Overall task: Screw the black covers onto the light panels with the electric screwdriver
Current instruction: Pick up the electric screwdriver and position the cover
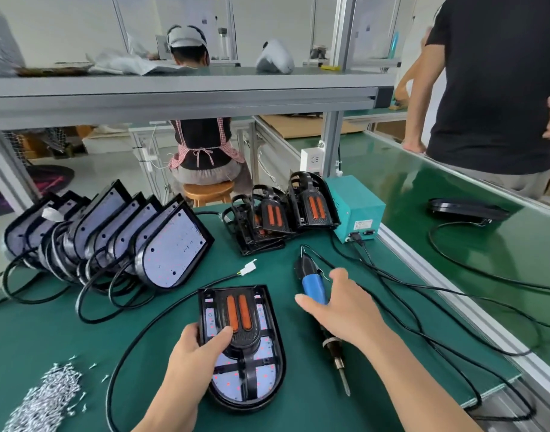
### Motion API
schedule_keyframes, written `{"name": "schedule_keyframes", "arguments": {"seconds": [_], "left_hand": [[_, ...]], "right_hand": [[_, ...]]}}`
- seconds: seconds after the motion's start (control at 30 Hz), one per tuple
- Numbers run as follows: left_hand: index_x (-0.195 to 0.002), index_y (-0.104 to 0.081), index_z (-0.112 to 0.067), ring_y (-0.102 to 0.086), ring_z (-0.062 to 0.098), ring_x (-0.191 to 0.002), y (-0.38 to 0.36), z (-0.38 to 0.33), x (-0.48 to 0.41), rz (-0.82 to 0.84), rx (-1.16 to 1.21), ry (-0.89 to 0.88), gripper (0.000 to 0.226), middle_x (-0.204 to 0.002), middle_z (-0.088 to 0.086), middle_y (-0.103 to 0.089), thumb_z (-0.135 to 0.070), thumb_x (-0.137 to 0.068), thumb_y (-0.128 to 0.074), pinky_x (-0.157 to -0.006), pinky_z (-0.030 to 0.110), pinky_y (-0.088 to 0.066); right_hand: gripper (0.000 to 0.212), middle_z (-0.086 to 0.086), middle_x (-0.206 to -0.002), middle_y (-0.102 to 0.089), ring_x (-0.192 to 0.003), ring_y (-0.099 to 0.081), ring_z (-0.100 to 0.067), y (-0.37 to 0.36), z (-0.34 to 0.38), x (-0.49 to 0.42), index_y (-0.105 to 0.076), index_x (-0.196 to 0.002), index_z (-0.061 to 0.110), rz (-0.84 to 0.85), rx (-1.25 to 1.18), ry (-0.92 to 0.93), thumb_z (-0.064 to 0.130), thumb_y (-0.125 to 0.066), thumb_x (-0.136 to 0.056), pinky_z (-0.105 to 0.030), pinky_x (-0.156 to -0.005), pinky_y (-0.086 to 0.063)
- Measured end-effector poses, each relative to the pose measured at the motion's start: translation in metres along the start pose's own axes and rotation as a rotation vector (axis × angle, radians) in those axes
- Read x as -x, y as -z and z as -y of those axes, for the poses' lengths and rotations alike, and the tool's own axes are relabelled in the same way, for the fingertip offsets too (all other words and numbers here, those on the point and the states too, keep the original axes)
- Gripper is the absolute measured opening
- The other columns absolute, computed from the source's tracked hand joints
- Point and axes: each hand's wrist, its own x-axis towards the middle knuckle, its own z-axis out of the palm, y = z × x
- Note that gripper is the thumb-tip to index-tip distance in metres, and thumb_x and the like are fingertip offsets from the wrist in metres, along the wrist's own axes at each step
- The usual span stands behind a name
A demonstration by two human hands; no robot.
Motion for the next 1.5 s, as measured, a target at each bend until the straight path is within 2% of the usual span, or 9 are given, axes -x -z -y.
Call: {"name": "schedule_keyframes", "arguments": {"seconds": [0.2,0.37,0.5,0.67,0.77,1.0,1.1,1.2,1.5], "left_hand": [[-0.101,-0.054,-0.020,-0.062,0.009,-0.090,-0.003,-0.003,0.003,-0.068,-0.168,-0.063,0.033,-0.100,-0.007,-0.066,-0.044,-0.087,-0.070,-0.070,0.028,-0.047],[-0.126,-0.046,-0.025,-0.057,0.004,-0.097,0.012,-0.005,0.004,-0.141,-0.337,-0.199,0.045,-0.111,-0.009,-0.059,-0.046,-0.090,-0.063,-0.079,0.025,-0.042],[-0.094,-0.063,-0.033,-0.059,-0.002,-0.077,0.048,-0.015,0.004,-0.295,-0.392,-0.365,0.009,-0.090,-0.007,-0.066,-0.027,-0.090,-0.067,-0.070,0.019,-0.043],[-0.071,-0.069,-0.029,-0.060,0.005,-0.067,0.131,-0.027,-0.013,-0.474,-0.564,-0.317,0.021,-0.069,-0.010,-0.067,-0.014,-0.086,-0.069,-0.058,0.019,-0.042],[-0.070,-0.071,-0.028,-0.063,0.007,-0.071,0.174,-0.023,-0.023,-0.348,-0.790,-0.173,0.023,-0.072,-0.009,-0.070,-0.009,-0.083,-0.073,-0.058,0.017,-0.044],[-0.075,-0.062,-0.030,-0.060,0.005,-0.073,0.171,-0.012,-0.039,-0.201,-1.019,-0.225,0.021,-0.076,-0.013,-0.063,-0.018,-0.079,-0.078,-0.063,0.019,-0.047],[-0.073,-0.059,-0.024,-0.060,0.015,-0.080,0.167,-0.016,-0.047,-0.201,-1.131,-0.234,0.018,-0.081,-0.008,-0.062,-0.015,-0.082,-0.073,-0.073,0.029,-0.051],[-0.072,-0.053,-0.025,-0.060,0.018,-0.084,0.166,-0.016,-0.051,-0.164,-1.245,-0.250,0.021,-0.088,-0.004,-0.063,-0.017,-0.087,-0.065,-0.077,0.031,-0.050],[-0.089,-0.054,-0.026,-0.058,0.015,-0.086,0.176,-0.012,-0.047,-0.091,-1.316,-0.264,0.016,-0.092,-0.007,-0.058,-0.013,-0.088,-0.063,-0.078,0.029,-0.048]], "right_hand": [[0.053,0.001,-0.088,-0.052,-0.077,-0.056,-0.019,-0.003,0.015,-0.028,-0.039,-0.107,0.014,0.085,0.028,-0.080,0.045,-0.072,-0.079,-0.031,-0.053,-0.035],[0.025,-0.012,-0.089,-0.062,-0.070,-0.060,-0.026,-0.007,0.001,-0.032,-0.057,-0.107,0.006,0.248,-1.079,-0.307,0.016,-0.066,-0.086,-0.032,-0.065,-0.046],[0.015,-0.007,-0.071,-0.062,-0.052,-0.061,-0.019,-0.019,0.009,-0.027,-0.059,-0.097,0.011,0.207,-1.379,-0.308,0.017,-0.070,-0.088,-0.031,-0.057,-0.050],[0.019,-0.009,-0.071,-0.058,-0.048,-0.055,-0.016,-0.025,0.018,-0.023,-0.050,-0.090,0.011,0.139,-1.605,-0.246,0.027,-0.058,-0.097,-0.021,-0.042,-0.045],[0.025,-0.008,-0.079,-0.053,-0.049,-0.052,-0.013,-0.027,0.017,-0.024,-0.044,-0.100,0.011,0.243,-1.835,-0.264,0.033,-0.056,-0.098,-0.020,-0.039,-0.040],[0.034,0.000,-0.082,-0.056,-0.053,-0.057,-0.009,-0.026,0.024,-0.025,-0.045,-0.106,0.018,0.161,-1.940,-0.365,0.044,-0.063,-0.095,-0.017,-0.048,-0.043],[0.025,-0.003,-0.098,-0.059,-0.064,-0.063,-0.011,-0.023,0.036,-0.023,-0.048,-0.096,0.021,0.057,-2.005,-0.480,0.040,-0.065,-0.096,-0.024,-0.087,-0.054],[0.025,-0.003,-0.102,-0.055,-0.069,-0.058,-0.012,-0.025,0.043,-0.022,-0.047,-0.100,0.021,-0.016,-2.055,-0.487,0.034,-0.068,-0.095,-0.027,-0.111,-0.040],[0.030,0.000,-0.071,-0.068,-0.061,-0.064,-0.011,-0.019,0.051,-0.015,-0.058,-0.100,0.019,-0.086,-1.798,-0.260,0.047,-0.065,-0.095,-0.024,-0.063,-0.045]]}}
